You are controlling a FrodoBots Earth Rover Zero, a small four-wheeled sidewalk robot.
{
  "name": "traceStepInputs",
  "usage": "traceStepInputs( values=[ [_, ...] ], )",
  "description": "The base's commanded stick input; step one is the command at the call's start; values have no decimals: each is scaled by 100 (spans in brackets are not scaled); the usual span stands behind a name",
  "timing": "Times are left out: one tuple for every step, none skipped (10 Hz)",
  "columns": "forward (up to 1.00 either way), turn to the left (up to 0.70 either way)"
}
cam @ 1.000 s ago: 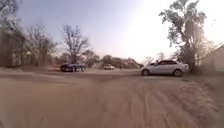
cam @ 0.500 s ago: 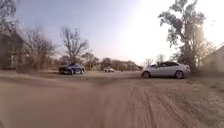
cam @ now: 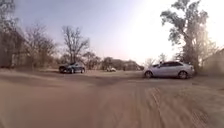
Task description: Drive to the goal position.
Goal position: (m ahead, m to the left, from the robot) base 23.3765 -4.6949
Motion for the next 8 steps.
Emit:
traceStepInputs(
  values=[
    [70,0],
    [70,0],
    [70,0],
    [70,0],
    [70,0],
    [70,0],
    [70,0],
    [70,0]
  ],
)
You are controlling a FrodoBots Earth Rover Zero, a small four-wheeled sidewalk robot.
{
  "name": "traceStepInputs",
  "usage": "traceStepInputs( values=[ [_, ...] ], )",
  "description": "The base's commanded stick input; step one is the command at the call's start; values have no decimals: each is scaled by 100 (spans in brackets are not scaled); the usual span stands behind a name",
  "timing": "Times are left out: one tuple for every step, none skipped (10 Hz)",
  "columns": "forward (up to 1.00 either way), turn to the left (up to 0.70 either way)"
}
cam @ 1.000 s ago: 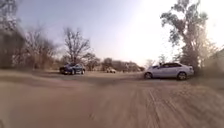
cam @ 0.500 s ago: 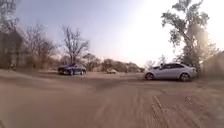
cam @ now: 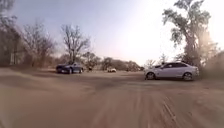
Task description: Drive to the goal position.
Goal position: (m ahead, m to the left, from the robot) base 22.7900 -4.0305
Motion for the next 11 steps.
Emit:
traceStepInputs(
  values=[
    [70,0],
    [70,0],
    [70,0],
    [70,0],
    [70,-1],
    [70,-19],
    [70,-35],
    [70,-35],
    [70,-35],
    [70,-21],
    [70,-5]
  ],
)
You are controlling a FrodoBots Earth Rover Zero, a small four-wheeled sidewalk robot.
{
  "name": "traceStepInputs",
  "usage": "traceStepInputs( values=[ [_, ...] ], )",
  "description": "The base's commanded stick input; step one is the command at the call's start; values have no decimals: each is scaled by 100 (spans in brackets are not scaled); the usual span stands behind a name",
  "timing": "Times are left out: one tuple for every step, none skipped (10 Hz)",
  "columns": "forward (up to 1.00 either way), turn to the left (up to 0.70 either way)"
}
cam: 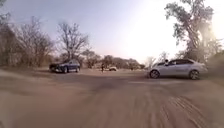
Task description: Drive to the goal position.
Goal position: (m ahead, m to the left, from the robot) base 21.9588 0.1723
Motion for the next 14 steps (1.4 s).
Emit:
traceStepInputs(
  values=[
    [70,0],
    [70,0],
    [70,0],
    [70,0],
    [70,0],
    [70,0],
    [70,0],
    [70,0],
    [70,0],
    [70,0],
    [70,0],
    [70,0],
    [70,0],
    [70,0]
  ],
)
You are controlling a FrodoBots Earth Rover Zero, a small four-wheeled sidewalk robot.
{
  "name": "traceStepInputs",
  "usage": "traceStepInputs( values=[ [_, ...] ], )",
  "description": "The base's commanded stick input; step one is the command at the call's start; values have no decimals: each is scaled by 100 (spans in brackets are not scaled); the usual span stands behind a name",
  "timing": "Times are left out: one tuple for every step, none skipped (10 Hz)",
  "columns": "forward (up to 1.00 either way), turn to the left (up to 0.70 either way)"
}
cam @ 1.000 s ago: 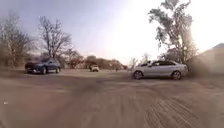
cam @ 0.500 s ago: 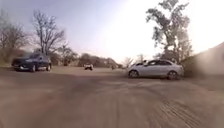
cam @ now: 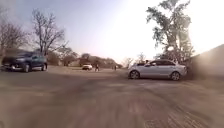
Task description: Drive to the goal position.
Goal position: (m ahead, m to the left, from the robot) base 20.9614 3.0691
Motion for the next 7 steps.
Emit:
traceStepInputs(
  values=[
    [70,0],
    [70,0],
    [70,0],
    [70,0],
    [70,0],
    [70,0],
    [70,0]
  ],
)
